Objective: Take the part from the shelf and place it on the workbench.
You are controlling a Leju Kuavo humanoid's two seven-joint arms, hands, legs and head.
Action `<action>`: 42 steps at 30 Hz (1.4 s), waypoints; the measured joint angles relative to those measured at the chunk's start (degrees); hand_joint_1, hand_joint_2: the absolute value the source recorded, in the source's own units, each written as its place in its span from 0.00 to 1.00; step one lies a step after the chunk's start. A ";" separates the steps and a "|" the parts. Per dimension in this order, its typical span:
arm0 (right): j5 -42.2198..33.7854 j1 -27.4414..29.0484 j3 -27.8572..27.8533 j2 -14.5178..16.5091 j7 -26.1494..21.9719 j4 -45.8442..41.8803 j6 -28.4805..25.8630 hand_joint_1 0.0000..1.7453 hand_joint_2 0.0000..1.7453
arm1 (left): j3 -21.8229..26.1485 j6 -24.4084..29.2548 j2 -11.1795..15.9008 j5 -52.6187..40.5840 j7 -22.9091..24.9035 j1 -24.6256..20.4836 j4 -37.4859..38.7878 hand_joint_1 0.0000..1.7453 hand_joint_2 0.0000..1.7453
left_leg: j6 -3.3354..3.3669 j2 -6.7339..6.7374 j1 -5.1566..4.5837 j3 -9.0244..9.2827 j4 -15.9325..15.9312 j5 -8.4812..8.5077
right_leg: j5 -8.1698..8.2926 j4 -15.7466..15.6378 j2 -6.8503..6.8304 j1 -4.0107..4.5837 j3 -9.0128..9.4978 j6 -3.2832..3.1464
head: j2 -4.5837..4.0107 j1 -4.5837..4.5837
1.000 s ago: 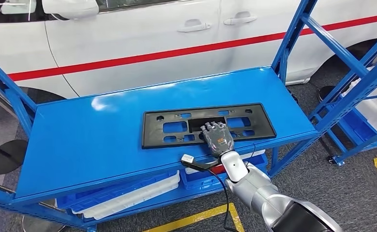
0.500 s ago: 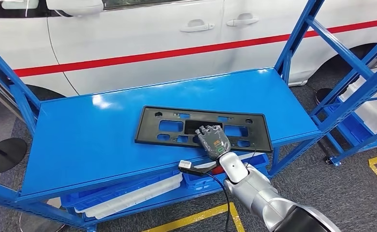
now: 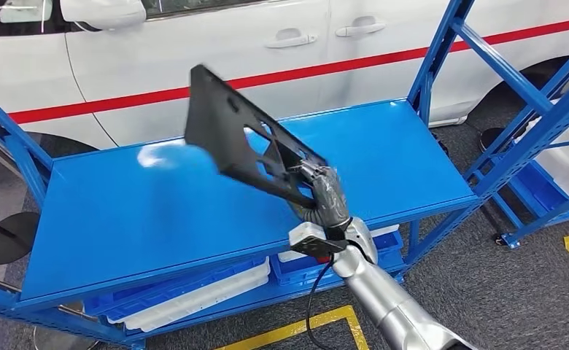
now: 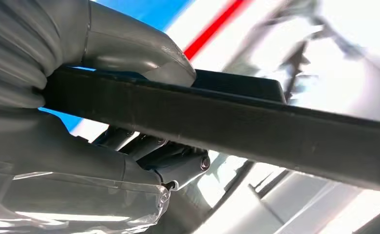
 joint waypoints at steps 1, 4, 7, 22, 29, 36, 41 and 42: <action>-6.70 0.87 0.64 -0.69 -0.52 -4.33 3.25 0.95 1.00 | 0.19 -0.23 0.12 0.19 -0.57 -0.08 0.00 0.00 1.00 | -0.06 0.02 0.14 1.85 -3.83 1.72 | -0.30 0.50 0.06 -0.04 -0.15 0.26 | 0.00 0.00; -19.00 2.93 1.35 -2.28 -0.65 -16.57 12.30 0.95 1.00 | 0.73 0.36 0.30 0.75 -2.19 -0.43 0.00 0.00 1.00 | 0.60 -0.12 0.02 4.44 -9.94 3.24 | -1.03 2.13 0.16 0.16 -1.16 1.21 | 0.00 0.03; -22.14 4.29 1.32 -2.91 -0.66 -24.64 18.06 0.95 1.00 | 1.23 1.63 0.39 0.67 -3.57 -0.55 0.00 0.00 1.00 | 1.68 -0.19 -0.11 4.27 -10.22 3.46 | -1.23 2.50 0.18 0.03 -1.55 1.91 | 0.00 0.05; -46.83 10.33 -3.51 -0.13 3.05 -34.73 59.97 0.95 1.00 | 1.28 3.51 0.50 -0.24 -4.05 -0.98 0.00 0.00 1.00 | 0.58 -0.33 0.01 5.27 -11.11 2.84 | 0.12 1.71 0.21 0.19 -2.59 1.07 | 0.00 0.06; -43.12 11.41 1.34 0.40 -0.53 -32.35 67.16 0.95 1.00 | 1.22 5.01 0.84 -1.41 -1.33 -1.19 0.00 0.00 1.00 | 0.15 -0.22 -0.10 -2.30 4.70 -3.84 | 0.08 1.00 -0.13 0.62 -1.78 -0.67 | 0.00 0.04; -39.68 12.57 2.64 0.89 -0.60 -31.22 67.66 0.95 1.00 | 1.11 6.02 1.32 -1.87 1.10 -1.40 0.00 0.00 1.00 | 1.76 -0.31 -0.84 3.87 -10.34 3.93 | -0.19 2.48 0.23 0.93 -2.52 0.15 | 0.00 0.04; -40.19 13.65 3.08 0.65 -0.60 -29.10 70.35 0.95 1.00 | 1.12 7.19 1.18 -1.80 2.41 -1.41 0.00 0.00 1.00 | 2.88 0.02 -0.19 3.12 -11.21 5.49 | -6.62 9.95 0.31 0.31 -5.17 2.09 | 0.00 0.07; -40.35 13.77 3.22 0.59 -0.60 -28.70 70.77 0.95 1.00 | 1.11 7.30 1.19 -1.89 2.57 -1.42 0.00 0.00 1.00 | 2.93 0.09 -0.19 2.78 -11.20 5.75 | -8.73 13.57 0.30 -0.01 -6.31 2.43 | 0.00 0.07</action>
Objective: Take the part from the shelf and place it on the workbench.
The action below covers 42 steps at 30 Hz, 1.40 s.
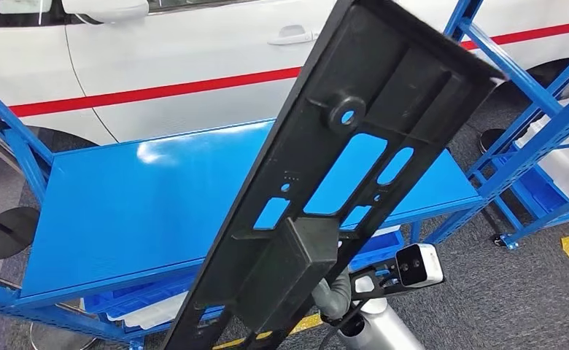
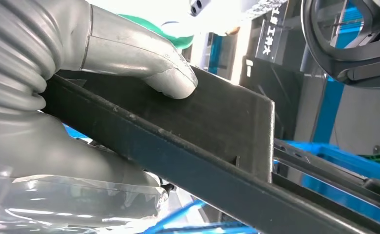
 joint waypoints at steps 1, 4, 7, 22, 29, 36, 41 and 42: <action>-0.16 0.15 0.15 -0.04 0.00 0.37 0.29 0.95 1.00 | -0.02 0.08 -0.01 -0.11 0.13 0.02 0.00 0.00 1.00 | -0.06 0.04 0.01 -0.37 0.02 0.28 | -1.27 2.81 -0.02 -0.31 -0.67 0.30 | 0.00 0.00; -0.57 0.37 0.63 -0.09 0.00 1.05 0.62 0.95 1.00 | -0.16 0.15 -0.02 -0.50 0.48 0.09 0.00 0.00 1.00 | -0.55 0.05 0.17 -1.42 0.09 1.20 | 0.93 -0.64 -0.09 -1.15 3.26 0.91 | 0.00 0.00; -0.57 0.47 0.95 -0.03 -0.01 1.15 0.72 0.95 1.00 | -0.35 0.17 0.02 -0.75 0.58 0.23 0.00 0.00 1.00 | -1.60 -0.08 0.28 -1.94 0.03 2.17 | 3.69 -11.40 0.09 -1.14 10.14 0.76 | 0.00 0.00; 1.91 2.64 0.06 2.04 -0.02 1.53 -1.21 0.95 1.00 | -1.12 3.95 4.16 -1.83 7.52 2.52 -1.41 0.00 1.00 | -2.17 -0.12 -0.28 5.25 3.54 -4.80 | 10.42 -11.91 -0.39 0.96 2.35 -2.83 | 0.00 -0.02; 2.04 4.00 -1.90 2.52 -0.02 1.43 -0.70 0.95 1.00 | -1.03 4.49 5.30 -2.39 8.53 3.09 -2.63 0.00 1.00 | -0.10 0.39 -0.32 6.01 -1.97 -3.55 | 6.09 -7.05 -0.15 0.43 0.10 -0.64 | 0.00 0.00; 3.79 6.87 -5.08 3.20 -0.03 1.14 1.01 0.95 1.00 | -1.01 3.10 5.47 -3.50 8.78 3.86 -3.70 0.00 1.00 | -0.61 0.57 -0.32 0.65 -0.54 -0.33 | 4.63 -2.35 -0.27 -0.71 4.90 0.33 | 0.00 0.00; 4.05 7.79 -6.31 3.87 -0.04 0.58 1.28 0.95 1.00 | -0.94 2.87 5.48 -3.66 8.53 4.33 -4.16 0.00 1.00 | -2.35 0.50 -0.39 -0.46 -0.50 1.66 | 3.96 -13.00 -0.22 -0.07 10.90 -1.28 | 0.00 0.00; 4.10 7.97 -6.47 3.92 -0.04 0.56 1.34 0.95 1.00 | -0.90 2.82 5.49 -3.69 8.45 4.45 -4.23 0.00 1.00 | -2.66 0.45 -0.29 -0.74 -0.32 1.46 | 4.50 -13.19 -0.33 -0.10 10.51 -1.76 | 0.00 0.00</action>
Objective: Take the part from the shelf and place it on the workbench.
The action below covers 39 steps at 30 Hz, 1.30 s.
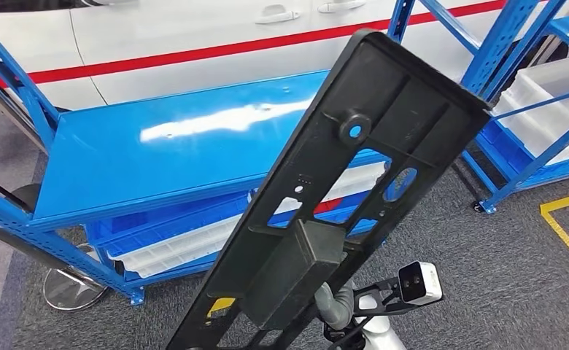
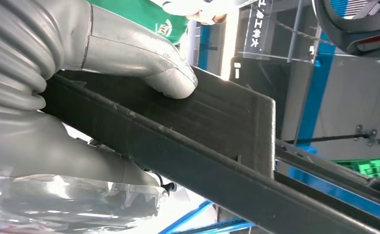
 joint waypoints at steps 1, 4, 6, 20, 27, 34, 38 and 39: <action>0.03 0.17 -0.19 0.09 0.00 0.00 -0.03 0.95 1.00 | 0.04 -0.05 0.00 -0.02 -0.08 0.16 -0.05 0.00 1.00 | -0.22 -0.05 0.07 -0.49 0.94 -1.32 | 0.65 -0.14 -0.10 -0.06 -0.56 -0.60 | 0.00 0.00; -0.08 0.62 -0.63 0.34 0.00 0.01 -0.39 0.95 1.00 | 0.11 -0.17 0.01 0.01 -0.35 0.44 -0.13 0.00 1.00 | -0.52 -0.11 0.24 -3.01 9.81 -9.59 | 2.61 -0.19 -0.26 0.22 -2.91 -1.71 | 0.00 0.00; -0.07 0.92 -0.69 0.34 0.01 0.03 -0.34 0.95 1.00 | 0.11 -0.30 0.00 0.02 -0.53 0.39 -0.19 0.00 1.00 | -0.58 -0.09 0.25 -3.63 15.87 -11.57 | 3.87 -0.02 -0.30 0.62 -4.70 -1.85 | 0.00 0.00; -1.22 1.99 -1.14 0.26 -0.01 1.00 -0.28 0.95 1.00 | 0.32 -0.58 -0.08 -0.39 -1.54 -0.40 -0.25 0.00 1.00 | 2.74 0.39 -0.30 6.61 -2.62 -4.05 | -3.20 13.04 -0.02 0.18 -12.52 1.73 | 0.00 0.00; -1.31 2.24 -1.28 0.25 -0.01 1.53 -0.15 0.95 1.00 | 0.74 -0.57 -0.22 -0.50 -1.56 -0.37 -0.25 0.00 1.00 | 1.58 0.35 -0.36 0.73 -0.16 -0.85 | -0.16 3.48 0.01 -0.31 -0.35 1.58 | 0.00 -0.01; -0.57 2.74 -2.26 0.27 0.01 1.62 0.80 0.95 1.00 | 1.16 -0.55 -0.65 -1.15 -1.77 0.08 -0.25 0.00 1.00 | -0.32 0.11 -0.08 -2.30 5.85 -7.09 | 2.06 -0.73 -0.31 -0.06 -1.70 -1.61 | 0.00 -0.01; -0.23 3.02 -2.69 0.27 0.02 1.68 0.83 0.95 1.00 | 1.18 -0.55 -0.67 -1.34 -1.99 0.10 -0.25 0.00 1.00 | -0.57 0.12 -0.07 -2.55 15.92 -9.98 | 4.60 -0.05 -0.37 0.30 -5.60 -1.69 | 0.00 -0.02; -0.20 3.04 -2.76 0.27 0.01 1.70 0.84 0.95 1.00 | 1.19 -0.55 -0.66 -1.40 -2.06 0.11 -0.25 0.00 1.00 | -0.54 0.12 -0.07 -0.87 14.82 -8.03 | 5.15 0.28 -0.36 0.31 -6.64 -1.58 | 0.00 -0.02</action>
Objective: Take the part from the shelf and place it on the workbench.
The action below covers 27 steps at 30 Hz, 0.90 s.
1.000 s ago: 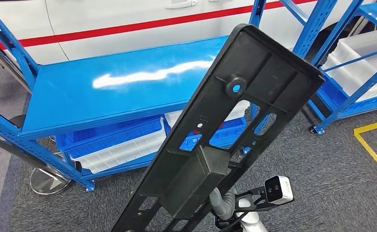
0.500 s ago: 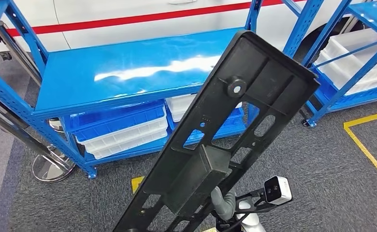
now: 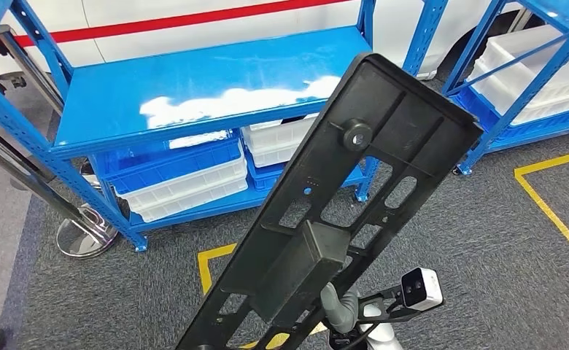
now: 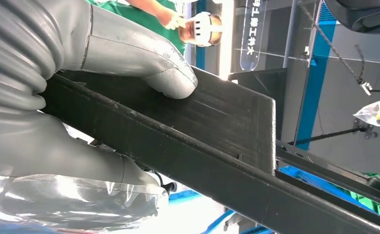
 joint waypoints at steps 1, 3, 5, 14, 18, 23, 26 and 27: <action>0.03 0.01 -0.09 0.00 0.00 0.00 0.01 0.95 1.00 | 0.00 -0.01 0.01 -0.12 -0.10 -0.01 0.00 0.00 1.00 | 0.08 -0.01 0.00 2.55 -2.91 1.67 | 0.49 0.40 0.02 -0.01 -0.95 0.16 | 0.00 -0.01; 0.15 0.05 -0.29 0.00 -0.01 -0.05 0.06 0.95 1.00 | 0.00 -0.07 0.07 -0.33 -0.36 -0.13 0.00 0.00 1.00 | 0.38 -0.09 -0.15 8.62 -11.55 1.29 | 1.30 1.18 0.06 0.09 -2.29 0.69 | 0.00 0.00; 0.34 0.08 -0.49 0.01 -0.01 -0.10 0.18 0.95 1.00 | -0.01 -0.18 0.14 -0.49 -0.57 -0.20 0.00 0.00 1.00 | 0.82 -0.20 -0.42 11.68 -16.67 -0.42 | 2.17 1.44 -0.01 0.16 -2.62 1.35 | 0.00 0.01; 0.66 1.15 -2.25 0.00 -0.02 -0.10 0.32 0.95 1.00 | 0.17 0.81 0.29 -1.26 0.22 0.06 0.00 0.00 1.00 | 3.04 0.24 -0.44 4.93 -16.30 4.99 | -9.06 17.57 0.36 -0.25 -6.60 3.17 | 0.00 0.02; 0.65 1.75 -3.00 0.01 -0.02 -0.27 -0.05 0.95 1.00 | 0.45 1.61 0.38 -1.65 0.97 0.11 0.00 0.00 1.00 | 2.84 0.18 -1.06 1.80 -15.85 6.98 | -4.70 8.32 0.34 0.28 2.68 1.57 | 0.00 0.02; 1.14 1.98 -3.60 0.02 -0.02 -0.99 -0.08 0.95 1.00 | 1.02 2.46 0.47 -1.71 2.51 0.12 0.00 0.00 1.00 | 1.51 0.13 -1.07 0.84 -15.92 8.69 | -5.87 -2.11 0.03 0.78 8.70 0.25 | 0.00 0.02; 1.81 2.20 -3.86 0.02 -0.02 -1.80 -0.93 0.95 1.00 | 1.62 3.66 0.66 -1.75 4.40 0.21 0.00 0.00 1.00 | 0.66 -0.07 -0.85 -1.42 -10.28 4.02 | -4.58 -2.51 -0.24 0.43 7.86 -0.65 | 0.00 0.02; 1.96 2.28 -4.06 0.01 -0.02 -2.12 -1.53 0.95 1.00 | 1.81 4.07 0.78 -1.78 4.85 0.24 0.00 0.00 1.00 | 0.43 -0.09 -0.75 -2.79 -6.33 1.54 | -4.32 -2.36 -0.23 0.45 7.36 -0.79 | 0.00 0.02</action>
